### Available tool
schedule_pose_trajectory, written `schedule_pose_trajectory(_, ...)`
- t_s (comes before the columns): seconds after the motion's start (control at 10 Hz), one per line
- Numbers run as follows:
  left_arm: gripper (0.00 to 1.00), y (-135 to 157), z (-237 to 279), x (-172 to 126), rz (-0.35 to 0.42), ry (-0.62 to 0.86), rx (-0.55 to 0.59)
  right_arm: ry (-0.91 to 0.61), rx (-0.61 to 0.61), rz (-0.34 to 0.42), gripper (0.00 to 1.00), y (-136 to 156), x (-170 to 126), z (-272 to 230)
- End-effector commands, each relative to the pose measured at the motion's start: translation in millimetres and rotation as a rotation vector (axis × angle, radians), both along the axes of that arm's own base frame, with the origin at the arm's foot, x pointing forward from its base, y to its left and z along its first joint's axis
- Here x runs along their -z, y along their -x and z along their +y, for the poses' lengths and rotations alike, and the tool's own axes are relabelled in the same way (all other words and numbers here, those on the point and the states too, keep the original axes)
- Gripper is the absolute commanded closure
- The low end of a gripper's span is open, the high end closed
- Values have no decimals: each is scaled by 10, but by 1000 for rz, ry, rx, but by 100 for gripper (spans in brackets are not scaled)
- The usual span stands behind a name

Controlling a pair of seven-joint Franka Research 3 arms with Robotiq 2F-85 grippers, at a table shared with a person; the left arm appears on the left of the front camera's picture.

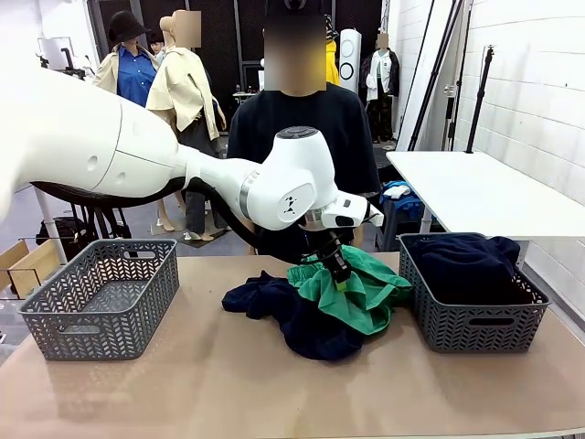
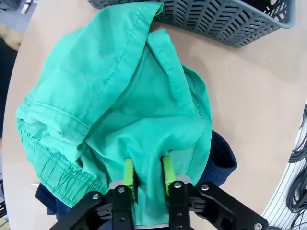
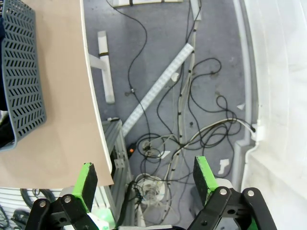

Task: Sort the tops and bottoms.
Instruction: Lift clothes from the center of the table with your left hand.

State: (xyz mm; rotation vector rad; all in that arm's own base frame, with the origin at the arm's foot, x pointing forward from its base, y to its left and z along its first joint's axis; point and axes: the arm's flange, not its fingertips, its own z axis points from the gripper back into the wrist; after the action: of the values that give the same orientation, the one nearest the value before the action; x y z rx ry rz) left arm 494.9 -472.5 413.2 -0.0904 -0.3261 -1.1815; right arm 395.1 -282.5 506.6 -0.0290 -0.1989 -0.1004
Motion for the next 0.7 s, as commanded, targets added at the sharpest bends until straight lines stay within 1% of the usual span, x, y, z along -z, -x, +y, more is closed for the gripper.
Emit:
schedule_pose_trajectory(0.0, 100, 14, 115, -106, 1, 40, -13, 14, -2, 8, 0, 3, -4, -10)
schedule_pose_trajectory(0.1, 100, 0, 173, -206, -17, 65, -34, 14, -2, 8, 0, 3, -4, -10)
schedule_pose_trajectory(0.2, 100, -16, 247, -391, -58, 101, -62, 14, -2, 8, 0, 3, -4, -10)
schedule_pose_trajectory(0.3, 100, -16, 329, -627, -115, 138, -90, 14, -2, 8, 0, 3, -4, -10)
schedule_pose_trajectory(0.5, 100, 5, 476, -1206, -238, 165, -116, 14, -2, 8, 0, 3, -4, -10)
schedule_pose_trajectory(0.6, 100, -12, 529, -1547, -296, 178, -130, 14, -2, 8, 0, 3, -4, -10)
